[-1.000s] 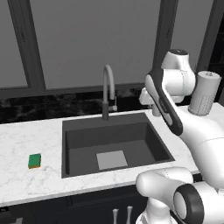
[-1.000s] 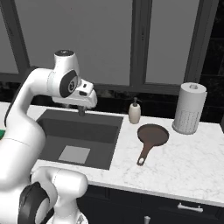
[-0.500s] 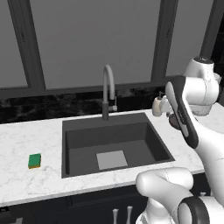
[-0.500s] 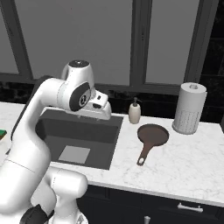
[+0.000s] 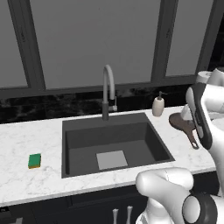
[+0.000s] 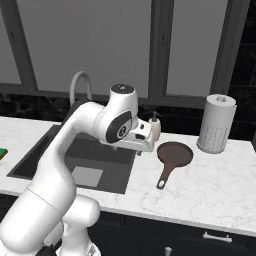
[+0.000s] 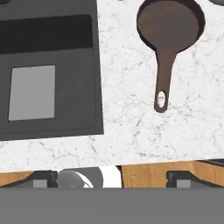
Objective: Pick the pan and sponge and place them into the sink. Then turn on the water.
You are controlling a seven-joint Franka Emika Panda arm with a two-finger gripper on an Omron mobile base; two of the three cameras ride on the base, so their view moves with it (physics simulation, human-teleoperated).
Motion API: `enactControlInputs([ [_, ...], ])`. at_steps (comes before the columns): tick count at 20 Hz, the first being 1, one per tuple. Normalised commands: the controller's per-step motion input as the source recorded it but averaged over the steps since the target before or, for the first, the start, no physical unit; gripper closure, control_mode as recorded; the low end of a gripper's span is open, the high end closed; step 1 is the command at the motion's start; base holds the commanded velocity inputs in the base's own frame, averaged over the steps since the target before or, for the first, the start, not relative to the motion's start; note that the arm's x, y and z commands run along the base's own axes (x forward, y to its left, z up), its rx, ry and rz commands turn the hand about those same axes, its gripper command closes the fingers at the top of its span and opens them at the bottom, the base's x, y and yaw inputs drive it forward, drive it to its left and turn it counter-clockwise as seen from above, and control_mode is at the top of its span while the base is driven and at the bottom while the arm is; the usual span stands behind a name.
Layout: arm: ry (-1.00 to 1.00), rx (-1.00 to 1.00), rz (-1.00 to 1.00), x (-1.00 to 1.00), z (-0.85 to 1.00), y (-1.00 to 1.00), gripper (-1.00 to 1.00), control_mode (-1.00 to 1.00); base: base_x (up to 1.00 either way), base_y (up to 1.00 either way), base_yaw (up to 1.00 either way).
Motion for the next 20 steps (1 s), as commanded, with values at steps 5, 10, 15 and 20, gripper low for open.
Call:
enactControlInputs([
  [5,0.15,0.0,0.0,0.09,-0.35,-0.58,-1.0,-1.0,0.0,0.0,0.0],
  [10,0.11,0.0,0.0,0.2,-0.49,-0.45,-1.0,-1.0,0.0,0.0,0.0],
  [15,0.09,0.0,0.0,0.37,-0.46,-0.24,-1.0,-1.0,0.0,0.0,0.0],
  [20,0.08,0.0,0.0,0.52,-0.46,-0.12,-1.0,-1.0,0.0,0.0,0.0],
])
